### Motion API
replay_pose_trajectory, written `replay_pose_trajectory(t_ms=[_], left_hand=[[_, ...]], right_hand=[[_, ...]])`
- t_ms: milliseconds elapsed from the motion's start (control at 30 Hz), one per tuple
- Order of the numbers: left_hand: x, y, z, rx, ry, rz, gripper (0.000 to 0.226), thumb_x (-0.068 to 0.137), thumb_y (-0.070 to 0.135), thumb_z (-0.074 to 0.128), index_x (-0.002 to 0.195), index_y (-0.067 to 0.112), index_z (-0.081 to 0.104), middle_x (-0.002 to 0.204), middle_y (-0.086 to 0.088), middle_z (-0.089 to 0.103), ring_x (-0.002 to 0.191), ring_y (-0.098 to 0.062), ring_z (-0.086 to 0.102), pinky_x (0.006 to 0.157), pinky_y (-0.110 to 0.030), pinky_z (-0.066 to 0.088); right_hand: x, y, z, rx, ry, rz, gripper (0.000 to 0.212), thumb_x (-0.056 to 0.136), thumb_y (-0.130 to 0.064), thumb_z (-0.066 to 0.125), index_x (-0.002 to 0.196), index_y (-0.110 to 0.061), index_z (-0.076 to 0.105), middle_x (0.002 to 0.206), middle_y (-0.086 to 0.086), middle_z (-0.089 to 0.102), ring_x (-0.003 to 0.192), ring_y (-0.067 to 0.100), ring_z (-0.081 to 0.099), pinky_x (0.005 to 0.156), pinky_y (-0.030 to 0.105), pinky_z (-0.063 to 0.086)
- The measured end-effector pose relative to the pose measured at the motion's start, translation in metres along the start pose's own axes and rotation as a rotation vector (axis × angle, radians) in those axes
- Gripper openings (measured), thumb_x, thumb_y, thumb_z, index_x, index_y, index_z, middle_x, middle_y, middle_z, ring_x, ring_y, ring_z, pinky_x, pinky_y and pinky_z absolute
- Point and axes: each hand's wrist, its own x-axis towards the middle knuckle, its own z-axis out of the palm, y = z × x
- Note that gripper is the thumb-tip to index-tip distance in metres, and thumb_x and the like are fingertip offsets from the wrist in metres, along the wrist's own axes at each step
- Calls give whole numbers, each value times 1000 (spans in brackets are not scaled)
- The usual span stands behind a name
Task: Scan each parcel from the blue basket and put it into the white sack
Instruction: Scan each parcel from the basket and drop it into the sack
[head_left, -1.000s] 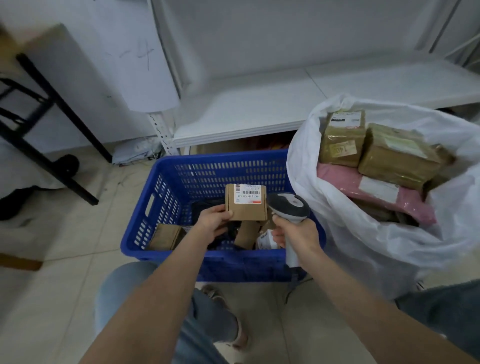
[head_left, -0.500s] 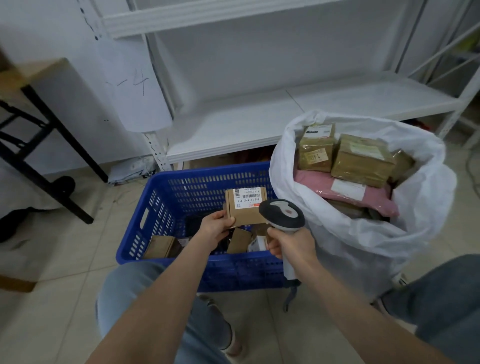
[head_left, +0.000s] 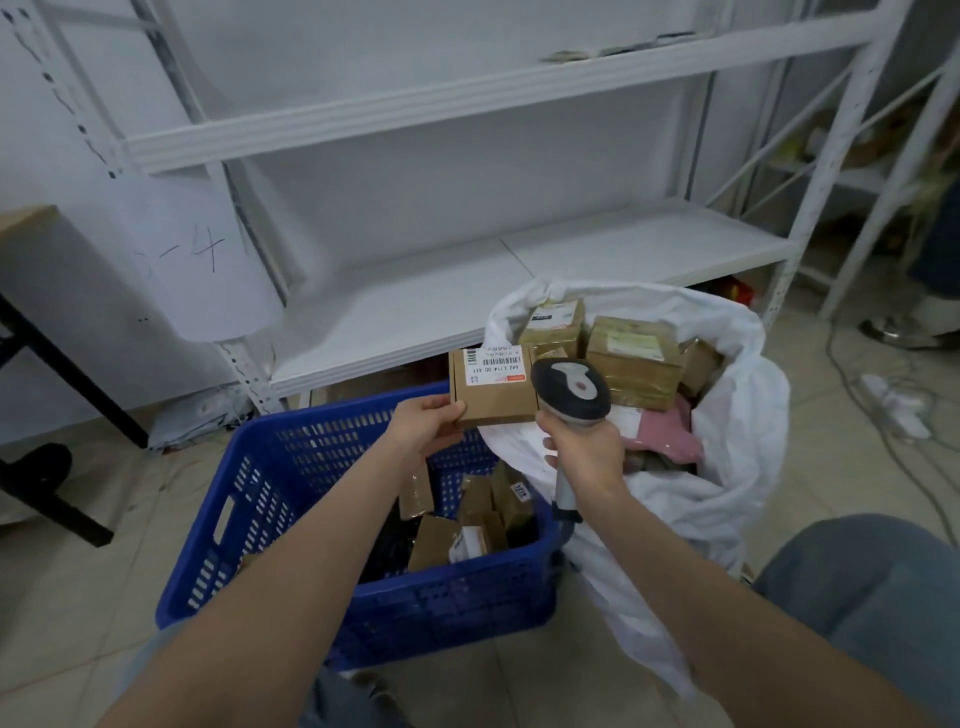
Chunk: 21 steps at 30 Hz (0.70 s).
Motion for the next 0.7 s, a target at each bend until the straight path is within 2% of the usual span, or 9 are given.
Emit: replay_pose_trajectory(t_ms=[67, 133, 200, 300, 367, 467, 533, 633, 700], left_hand=[[7, 17, 26, 52, -11, 60, 39, 90, 8, 64, 127, -2, 55, 102, -10, 66, 82, -17, 63, 77, -28, 56], [13, 33, 53, 163, -42, 136, 44, 88, 11, 67, 128, -1, 53, 108, -13, 65, 79, -15, 63, 72, -24, 57], [17, 43, 81, 268, -92, 213, 46, 86, 12, 70, 127, 1, 55, 111, -13, 65, 85, -17, 65, 78, -27, 58], [13, 46, 121, 385, -115, 325, 48, 80, 15, 75, 125, 8, 60, 108, -6, 67, 100, -21, 65, 95, -37, 52], [9, 41, 146, 451, -136, 394, 53, 74, 21, 77, 124, 10, 62, 105, -2, 67, 99, -21, 65, 95, -39, 52], [-4, 32, 174, 622, -156, 493, 47, 82, 14, 71, 127, 10, 58, 102, 1, 62, 92, -15, 60, 89, -30, 51], [-6, 24, 188, 725, -161, 559, 43, 84, 15, 69, 125, 13, 59, 103, 0, 64, 89, -15, 60, 86, -33, 52], [-5, 15, 201, 777, -139, 616, 41, 84, 16, 68, 123, 16, 59, 101, 7, 59, 88, -13, 59, 82, -32, 52], [-1, 14, 207, 778, -118, 630, 40, 83, 17, 68, 122, 16, 60, 102, 6, 60, 87, -12, 58, 79, -28, 50]], right_hand=[[12, -13, -14, -19, 48, -45, 10, 78, -17, 76, 76, -14, 66, 75, 8, 68, 72, 22, 65, 77, 43, 56], [26, -23, -32, -31, 108, -68, 15, 76, -17, 76, 73, -20, 62, 83, 10, 71, 83, 26, 68, 80, 44, 57], [39, -28, -54, -28, 168, -67, 16, 74, -18, 77, 76, -22, 61, 89, 11, 72, 89, 27, 69, 83, 46, 57], [52, -27, -91, -40, 290, -19, 17, 73, -24, 76, 84, -18, 65, 87, 9, 72, 85, 29, 68, 82, 43, 56], [60, -22, -117, 1, 368, 25, 19, 73, -23, 76, 88, -14, 66, 86, 10, 70, 84, 30, 66, 80, 40, 56], [71, -9, -151, 83, 478, 115, 21, 72, -16, 78, 86, -12, 62, 78, 8, 63, 79, 29, 64, 85, 47, 56], [75, 7, -169, 99, 504, 189, 20, 75, -12, 77, 82, -10, 58, 69, 5, 56, 70, 27, 61, 87, 48, 55], [81, 38, -183, 49, 511, 277, 28, 74, -17, 78, 93, -4, 63, 83, 11, 61, 91, 37, 65, 92, 49, 52], [85, 53, -185, 22, 520, 308, 37, 76, -18, 78, 105, -1, 64, 97, 15, 64, 103, 36, 64, 94, 42, 50]])
